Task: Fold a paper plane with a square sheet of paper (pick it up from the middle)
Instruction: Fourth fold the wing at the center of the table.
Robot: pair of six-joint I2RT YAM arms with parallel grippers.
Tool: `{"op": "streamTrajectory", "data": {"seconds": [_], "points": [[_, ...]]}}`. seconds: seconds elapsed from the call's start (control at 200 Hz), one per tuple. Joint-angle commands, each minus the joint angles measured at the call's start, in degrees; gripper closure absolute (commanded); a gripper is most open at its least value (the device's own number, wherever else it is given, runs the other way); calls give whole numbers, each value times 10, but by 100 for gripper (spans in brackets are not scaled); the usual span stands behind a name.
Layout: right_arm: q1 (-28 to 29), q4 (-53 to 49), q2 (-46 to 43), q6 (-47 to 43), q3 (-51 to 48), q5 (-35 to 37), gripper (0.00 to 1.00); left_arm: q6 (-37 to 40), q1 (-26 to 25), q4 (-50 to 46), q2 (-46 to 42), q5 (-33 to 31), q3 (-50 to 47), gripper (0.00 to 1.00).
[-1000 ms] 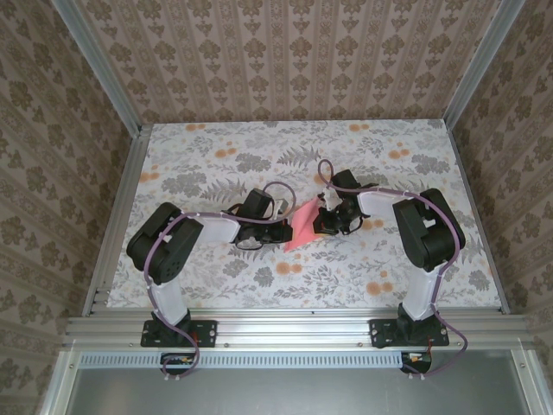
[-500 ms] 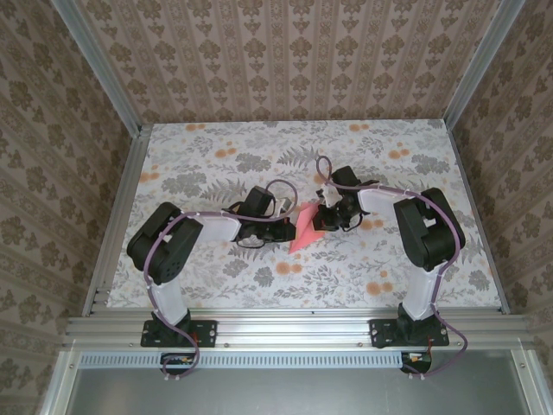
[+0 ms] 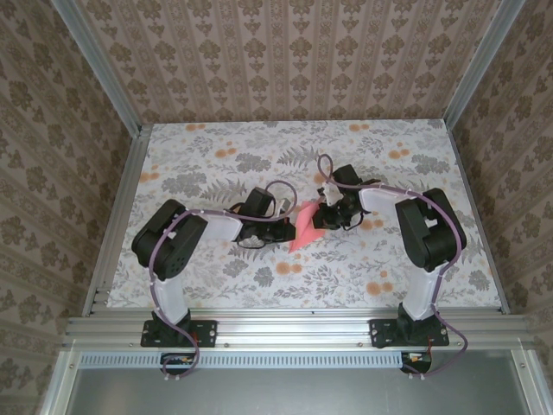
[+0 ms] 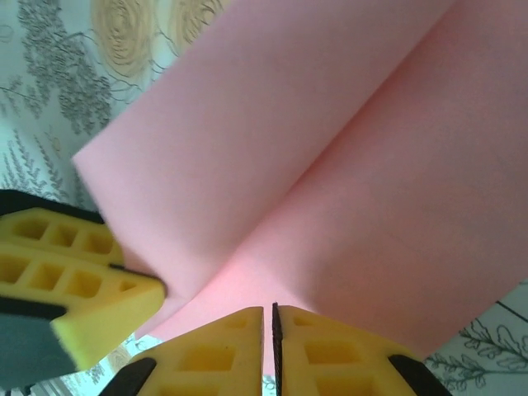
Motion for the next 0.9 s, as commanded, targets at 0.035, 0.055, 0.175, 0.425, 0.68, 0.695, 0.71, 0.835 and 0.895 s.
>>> {"op": "streamTrajectory", "data": {"seconds": [0.035, 0.055, 0.175, 0.425, 0.68, 0.695, 0.71, 0.835, 0.895], "points": [[-2, -6, -49, 20, -11, -3, 83, -9, 11, 23, 9, 9, -9, 95], [-2, -5, -52, 21, -13, -3, 83, -7, 12, 24, 8, 10, -10, 95], [-2, 6, -68, 35, -25, -5, 82, -5, 19, 25, 6, 17, -11, 95], [-2, 72, -79, 98, -49, -10, 79, -25, 26, 49, 17, 42, -17, 95], [-2, 171, -51, 180, -60, -44, 84, -55, 25, 59, 22, 43, -25, 97], [-1, 175, -47, 183, -60, -46, 85, -57, 25, 59, 22, 43, -25, 97], [-1, 178, -45, 185, -59, -49, 85, -60, 25, 60, 22, 43, -25, 97], [-1, 182, -35, 189, -56, -48, 85, -79, 19, 68, 20, 44, -28, 98], [-2, 176, -35, 185, -53, -48, 85, -90, 13, 75, 16, 39, -32, 98]]}}
